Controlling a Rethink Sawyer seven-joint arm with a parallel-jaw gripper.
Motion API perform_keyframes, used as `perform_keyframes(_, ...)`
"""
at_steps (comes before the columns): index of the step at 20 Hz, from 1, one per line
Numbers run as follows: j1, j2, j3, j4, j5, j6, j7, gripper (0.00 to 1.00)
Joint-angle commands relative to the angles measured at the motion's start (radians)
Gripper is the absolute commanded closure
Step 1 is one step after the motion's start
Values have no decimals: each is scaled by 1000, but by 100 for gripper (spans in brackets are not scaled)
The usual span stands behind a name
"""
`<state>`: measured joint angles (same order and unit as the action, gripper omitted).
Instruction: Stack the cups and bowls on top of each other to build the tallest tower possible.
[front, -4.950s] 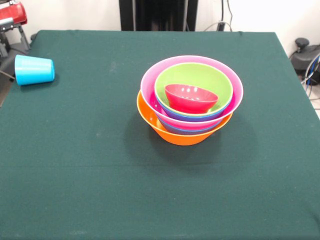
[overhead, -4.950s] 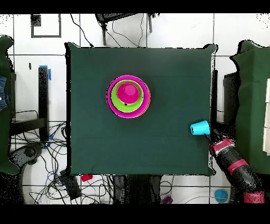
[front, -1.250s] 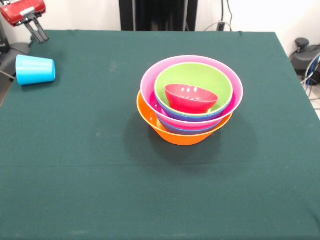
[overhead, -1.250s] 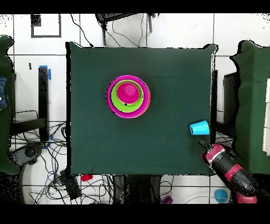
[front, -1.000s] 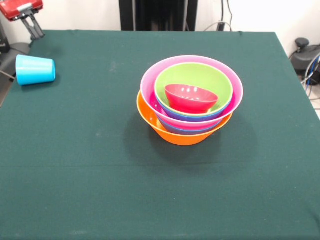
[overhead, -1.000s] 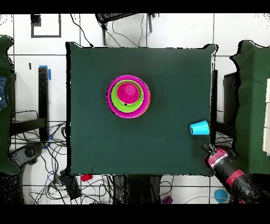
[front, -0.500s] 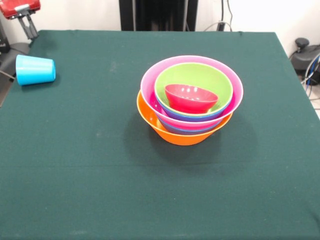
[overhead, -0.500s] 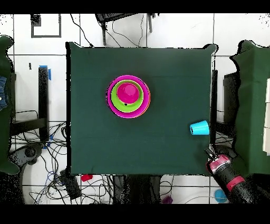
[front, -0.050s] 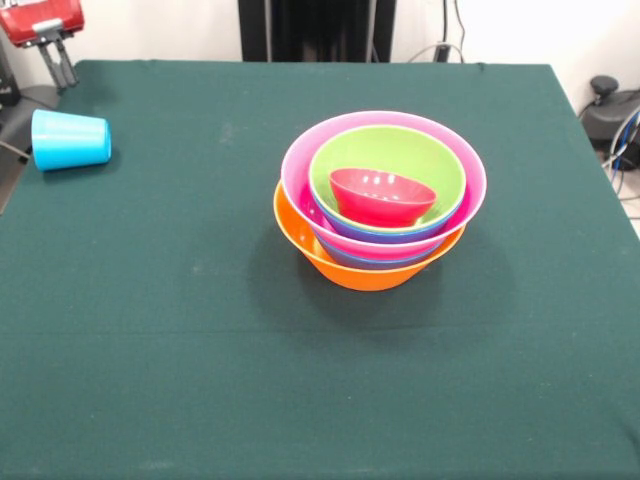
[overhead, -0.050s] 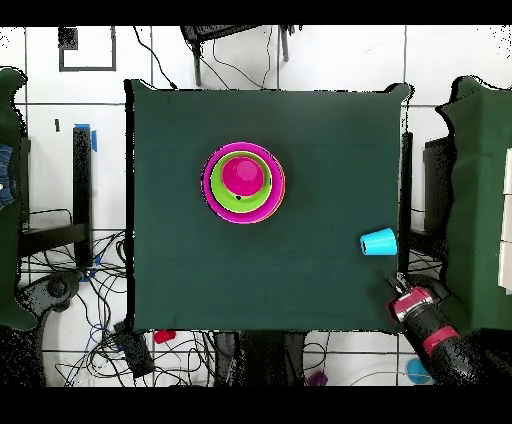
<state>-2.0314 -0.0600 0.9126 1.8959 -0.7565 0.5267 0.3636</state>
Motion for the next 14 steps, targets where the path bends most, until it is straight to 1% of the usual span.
perform_keyframes(1,125,39,-45,-131,-4,-34,70,100)
perform_keyframes(4,144,55,-23,-141,12,-24,49,100)
perform_keyframes(6,172,69,2,-157,26,-13,34,100)
perform_keyframes(9,220,98,41,-195,68,34,-2,100)
perform_keyframes(11,248,96,54,-209,88,52,-6,100)
perform_keyframes(14,286,69,58,-216,101,51,5,100)
